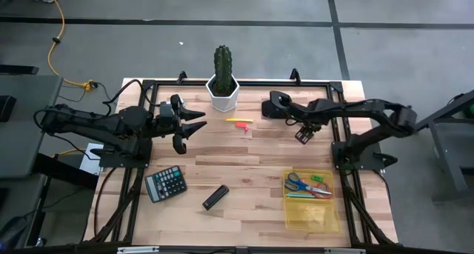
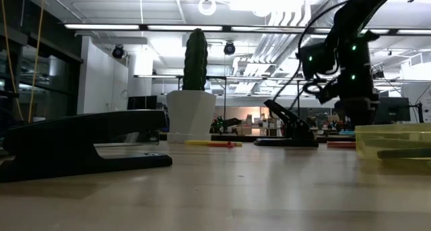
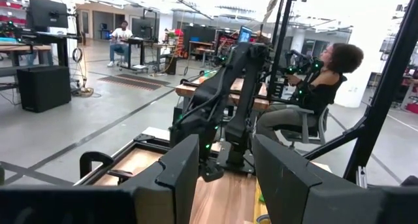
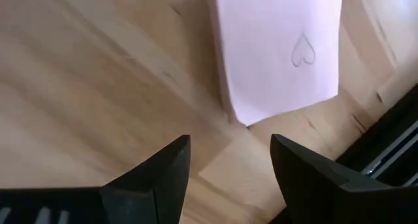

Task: Pack school essentials
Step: Put the sticky note on the yellow supply box

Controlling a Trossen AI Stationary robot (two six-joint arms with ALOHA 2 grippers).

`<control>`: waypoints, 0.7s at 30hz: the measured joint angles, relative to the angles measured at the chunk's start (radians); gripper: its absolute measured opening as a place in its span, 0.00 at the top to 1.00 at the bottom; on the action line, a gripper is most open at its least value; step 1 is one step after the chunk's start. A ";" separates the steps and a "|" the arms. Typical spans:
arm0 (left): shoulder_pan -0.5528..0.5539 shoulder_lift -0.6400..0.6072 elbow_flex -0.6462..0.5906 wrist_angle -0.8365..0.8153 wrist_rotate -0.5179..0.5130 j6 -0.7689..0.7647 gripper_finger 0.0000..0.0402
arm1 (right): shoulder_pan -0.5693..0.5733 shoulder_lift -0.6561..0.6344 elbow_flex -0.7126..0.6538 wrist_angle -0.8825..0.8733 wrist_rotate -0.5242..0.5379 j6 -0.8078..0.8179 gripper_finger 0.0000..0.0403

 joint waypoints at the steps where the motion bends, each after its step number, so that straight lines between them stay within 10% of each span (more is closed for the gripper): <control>1: 0.000 0.000 0.000 0.000 0.000 0.000 0.66 | -0.011 0.018 0.000 0.001 0.001 -0.002 0.49; 21: 0.000 0.000 0.000 0.009 -0.011 0.000 0.66 | -0.029 0.080 0.000 0.106 0.001 -0.022 0.49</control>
